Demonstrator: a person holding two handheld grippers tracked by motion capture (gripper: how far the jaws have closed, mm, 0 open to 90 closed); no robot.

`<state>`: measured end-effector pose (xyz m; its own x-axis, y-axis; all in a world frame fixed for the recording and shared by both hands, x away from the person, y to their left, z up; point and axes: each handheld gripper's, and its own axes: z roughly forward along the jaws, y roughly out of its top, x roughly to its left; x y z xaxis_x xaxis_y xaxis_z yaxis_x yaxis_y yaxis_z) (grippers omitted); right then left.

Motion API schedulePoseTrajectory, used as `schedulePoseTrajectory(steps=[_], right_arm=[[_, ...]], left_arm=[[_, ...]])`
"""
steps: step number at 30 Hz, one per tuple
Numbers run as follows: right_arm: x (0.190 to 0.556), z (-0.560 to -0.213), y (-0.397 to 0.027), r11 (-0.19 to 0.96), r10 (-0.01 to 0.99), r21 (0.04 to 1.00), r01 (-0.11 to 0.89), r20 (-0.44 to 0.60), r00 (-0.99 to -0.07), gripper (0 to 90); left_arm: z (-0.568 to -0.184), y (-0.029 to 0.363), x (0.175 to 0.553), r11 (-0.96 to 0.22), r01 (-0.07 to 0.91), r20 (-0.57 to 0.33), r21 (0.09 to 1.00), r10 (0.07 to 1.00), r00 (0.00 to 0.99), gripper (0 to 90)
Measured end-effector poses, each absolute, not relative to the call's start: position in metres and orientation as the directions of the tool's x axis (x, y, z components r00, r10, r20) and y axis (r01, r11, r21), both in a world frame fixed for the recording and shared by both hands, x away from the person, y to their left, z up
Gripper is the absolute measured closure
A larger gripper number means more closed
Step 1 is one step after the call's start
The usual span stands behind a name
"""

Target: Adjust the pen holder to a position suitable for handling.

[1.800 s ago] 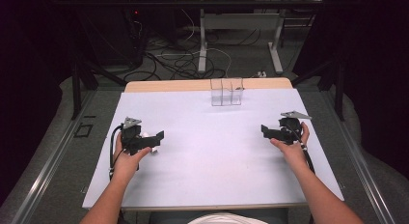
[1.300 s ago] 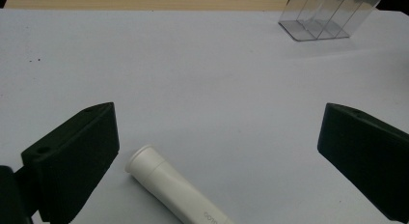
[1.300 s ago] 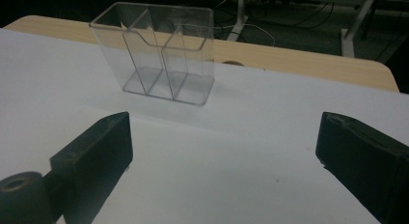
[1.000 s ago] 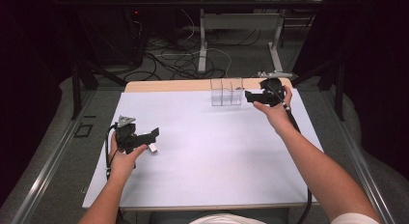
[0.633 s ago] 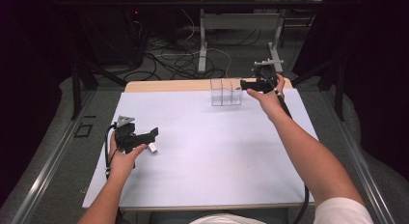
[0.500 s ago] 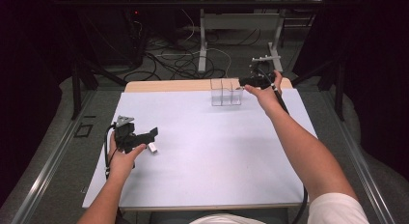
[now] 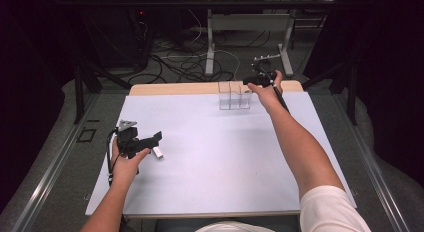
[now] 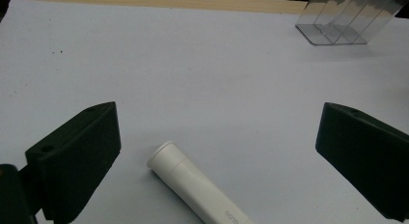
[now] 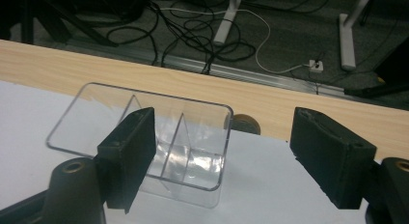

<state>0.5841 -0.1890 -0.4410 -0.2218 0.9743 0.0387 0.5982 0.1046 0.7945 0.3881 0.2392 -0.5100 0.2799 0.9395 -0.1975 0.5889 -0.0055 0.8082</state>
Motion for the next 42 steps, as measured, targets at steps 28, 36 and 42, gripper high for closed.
schedulePoseTrajectory(steps=[28, 36, 42], right_arm=[[0.602, -0.478, -0.186, 0.116, 0.983, 0.708, 0.696, 0.019, -0.183, 51.8], [0.604, -0.485, -0.184, 0.104, 0.985, 0.680, 0.726, 0.032, -0.171, 63.9], [0.604, -0.487, -0.184, 0.061, 0.989, 0.662, 0.747, 0.063, -0.136, 76.1]], left_arm=[[-0.511, 0.242, 0.387, 0.006, 0.587, -0.204, 0.809, 0.941, 0.271, 3.1], [-0.512, 0.243, 0.388, 0.009, 0.591, -0.208, 0.806, 0.941, 0.268, 3.2], [-0.512, 0.243, 0.388, 0.003, 0.595, -0.203, 0.803, 0.941, 0.269, 3.4]])
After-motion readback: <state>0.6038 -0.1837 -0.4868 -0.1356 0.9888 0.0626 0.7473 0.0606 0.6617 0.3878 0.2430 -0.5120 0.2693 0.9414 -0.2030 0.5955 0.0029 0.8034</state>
